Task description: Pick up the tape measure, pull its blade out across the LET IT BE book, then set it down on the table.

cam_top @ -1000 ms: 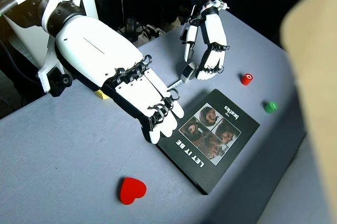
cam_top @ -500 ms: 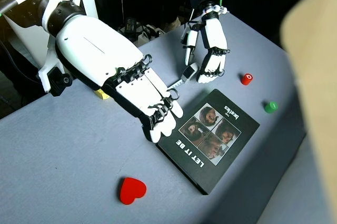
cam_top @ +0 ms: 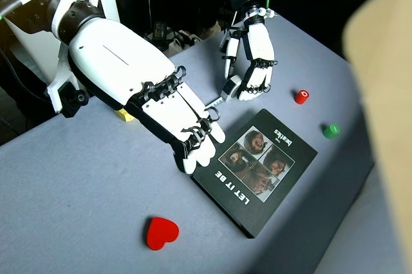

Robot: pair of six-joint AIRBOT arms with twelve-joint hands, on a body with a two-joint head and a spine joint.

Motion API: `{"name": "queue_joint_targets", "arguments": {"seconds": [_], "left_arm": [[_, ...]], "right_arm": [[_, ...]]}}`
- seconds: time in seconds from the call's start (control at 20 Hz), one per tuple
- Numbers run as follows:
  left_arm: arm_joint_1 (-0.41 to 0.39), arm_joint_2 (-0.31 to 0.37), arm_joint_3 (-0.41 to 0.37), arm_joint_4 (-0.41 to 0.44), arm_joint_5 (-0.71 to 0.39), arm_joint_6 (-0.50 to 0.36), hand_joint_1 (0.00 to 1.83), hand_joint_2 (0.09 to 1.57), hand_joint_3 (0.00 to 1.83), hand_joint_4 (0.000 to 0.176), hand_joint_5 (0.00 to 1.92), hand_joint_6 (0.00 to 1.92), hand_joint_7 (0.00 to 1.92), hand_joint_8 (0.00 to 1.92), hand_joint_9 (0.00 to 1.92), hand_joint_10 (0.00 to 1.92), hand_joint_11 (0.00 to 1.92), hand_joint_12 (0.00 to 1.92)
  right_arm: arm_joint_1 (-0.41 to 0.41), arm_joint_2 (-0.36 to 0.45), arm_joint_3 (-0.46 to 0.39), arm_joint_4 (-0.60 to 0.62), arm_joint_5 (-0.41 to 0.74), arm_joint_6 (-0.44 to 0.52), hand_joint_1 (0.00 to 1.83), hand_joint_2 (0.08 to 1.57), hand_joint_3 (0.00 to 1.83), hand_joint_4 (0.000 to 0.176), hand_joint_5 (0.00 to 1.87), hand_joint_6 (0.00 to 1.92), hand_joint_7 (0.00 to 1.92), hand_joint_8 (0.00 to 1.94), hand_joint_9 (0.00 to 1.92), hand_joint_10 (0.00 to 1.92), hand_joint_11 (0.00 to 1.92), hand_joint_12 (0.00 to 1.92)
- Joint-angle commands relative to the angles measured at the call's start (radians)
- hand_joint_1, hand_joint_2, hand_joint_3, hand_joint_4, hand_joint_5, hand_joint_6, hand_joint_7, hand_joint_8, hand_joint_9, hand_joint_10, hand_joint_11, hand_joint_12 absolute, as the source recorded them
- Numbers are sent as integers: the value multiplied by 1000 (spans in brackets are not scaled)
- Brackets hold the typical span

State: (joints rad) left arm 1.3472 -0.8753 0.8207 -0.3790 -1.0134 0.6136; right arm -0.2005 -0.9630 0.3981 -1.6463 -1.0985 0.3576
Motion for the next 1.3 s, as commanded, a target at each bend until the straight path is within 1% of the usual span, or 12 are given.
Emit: {"name": "queue_joint_targets", "arguments": {"seconds": [0.0,0.2,0.25,0.3,0.35,0.4,0.45,0.5,0.8,1.05,1.1,1.25], "left_arm": [[-2,-7,0,11,-102,1,1030,1128,0,0,745,3,740,0,725,3,438,702],[-3,-10,-1,18,-102,6,1037,1123,0,0,725,0,739,0,725,2,426,699],[-5,-11,-3,18,-102,9,1081,1144,1,0,770,6,844,7,892,33,629,833],[-5,-13,-5,18,-102,14,1081,1144,1,0,770,6,844,7,892,33,629,833],[-5,-15,-6,18,-102,15,1338,1052,0,0,919,644,1314,19,1209,558,836,942],[-5,-17,-8,18,-102,19,1371,1114,0,0,804,936,1053,757,1075,1056,873,1099],[-5,-18,-9,18,-102,24,1373,1137,0,0,784,993,945,1021,1005,1239,864,1181],[-4,-19,-10,18,-102,35,1363,1166,4,0,748,1092,846,1167,923,1334,842,1205],[-4,-27,-9,18,-102,48,1359,1177,0,0,762,1114,798,1220,902,1360,815,1213],[-92,10,-11,3,-57,29,1360,1175,0,0,757,1127,811,1206,901,1350,830,1213],[-114,19,-12,1,-42,29,1360,1175,0,0,757,1127,812,1205,901,1350,834,1215],[-218,64,-21,-24,49,39,1360,1176,0,0,748,1130,815,1205,903,1344,837,1214]], "right_arm": [[8,4,-7,-101,-23,0,183,1264,1,24,213,10,277,5,251,3,0,838],[8,4,-7,-102,-22,0,186,1263,0,24,227,5,290,2,270,6,0,879],[8,4,-7,-102,-21,0,206,1255,0,24,228,3,291,1,278,6,0,906],[8,4,-7,-103,-21,-1,206,1255,0,24,228,3,291,1,278,6,0,906],[7,4,-7,-103,-20,-1,207,1254,0,24,228,2,291,1,282,6,0,918],[7,4,-8,-103,-19,-1,207,1254,0,23,229,1,292,1,283,5,0,937],[7,4,-8,-103,-19,-1,203,1255,0,24,217,0,285,0,297,8,0,958],[7,4,-8,-104,-18,-1,203,1256,0,24,209,0,284,0,294,6,0,963],[5,4,-9,-106,-10,2,206,1256,0,24,218,1,297,1,293,6,0,915],[2,3,-9,-109,10,26,203,1257,0,22,235,6,314,4,316,10,0,951],[5,2,-9,-109,11,26,255,1237,0,22,240,5,323,5,323,9,0,961],[18,1,-3,-110,25,17,551,1141,0,0,256,8,321,3,317,4,0,946]]}}
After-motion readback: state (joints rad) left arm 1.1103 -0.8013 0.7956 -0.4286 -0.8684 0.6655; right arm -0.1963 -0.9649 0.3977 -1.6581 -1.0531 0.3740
